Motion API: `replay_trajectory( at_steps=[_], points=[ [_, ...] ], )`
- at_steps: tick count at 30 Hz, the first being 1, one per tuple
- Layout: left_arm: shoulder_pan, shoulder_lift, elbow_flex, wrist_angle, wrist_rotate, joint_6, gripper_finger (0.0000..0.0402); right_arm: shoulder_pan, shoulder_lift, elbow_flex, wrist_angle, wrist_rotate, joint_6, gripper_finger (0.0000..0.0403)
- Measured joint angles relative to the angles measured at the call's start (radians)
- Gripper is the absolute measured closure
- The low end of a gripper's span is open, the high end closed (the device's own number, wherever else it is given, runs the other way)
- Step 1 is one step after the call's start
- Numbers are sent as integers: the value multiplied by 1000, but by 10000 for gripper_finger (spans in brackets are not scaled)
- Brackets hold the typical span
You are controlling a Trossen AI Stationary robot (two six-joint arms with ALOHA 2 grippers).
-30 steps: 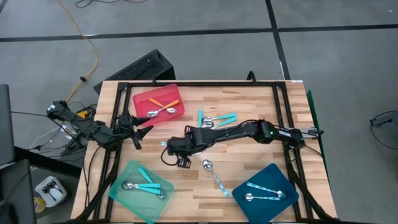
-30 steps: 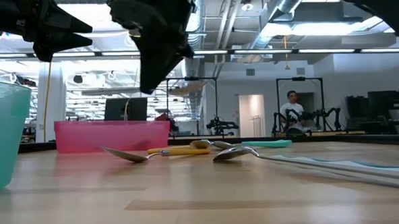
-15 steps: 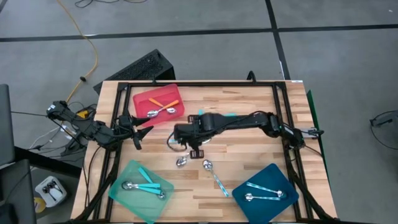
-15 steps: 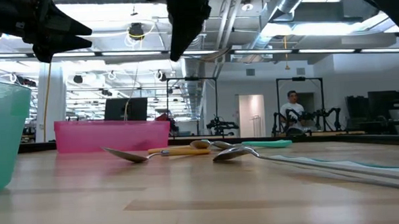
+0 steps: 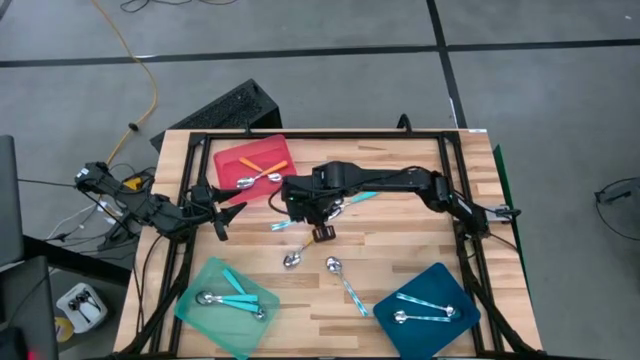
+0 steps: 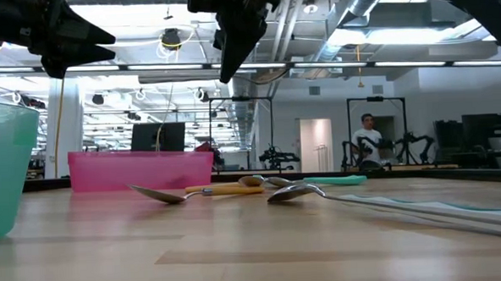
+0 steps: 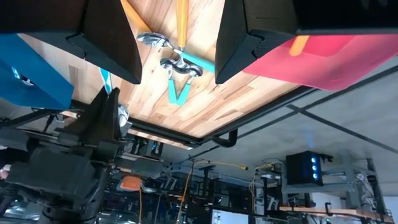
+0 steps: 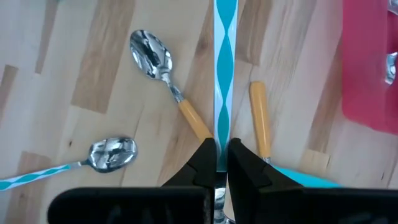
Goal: Sort silverware by color (type)
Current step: Put the blue patterned spoon into the blue bin
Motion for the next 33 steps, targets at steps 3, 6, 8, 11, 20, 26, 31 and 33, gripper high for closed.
replay_trajectory(
  at_steps=[3,6,8,11,20,26,31,33],
  points=[
    [0,0,0,-8,0,0,212,1,-7,0,-16,0,11,358],
    [0,0,0,-22,0,-1,212,13,-20,-6,-29,0,16,358],
    [0,0,0,-25,0,-1,212,25,-23,-52,7,-4,20,358],
    [0,0,0,-25,-1,5,212,39,-40,-186,58,-23,26,358],
    [0,0,0,-16,-27,14,212,46,-301,-625,514,33,76,358],
    [0,0,0,-17,-28,8,212,26,-357,-770,608,31,95,358],
    [0,0,0,-17,-46,14,212,31,-348,-798,619,31,95,358],
    [0,0,0,-19,-49,15,212,36,-351,-807,622,30,97,358]
  ],
)
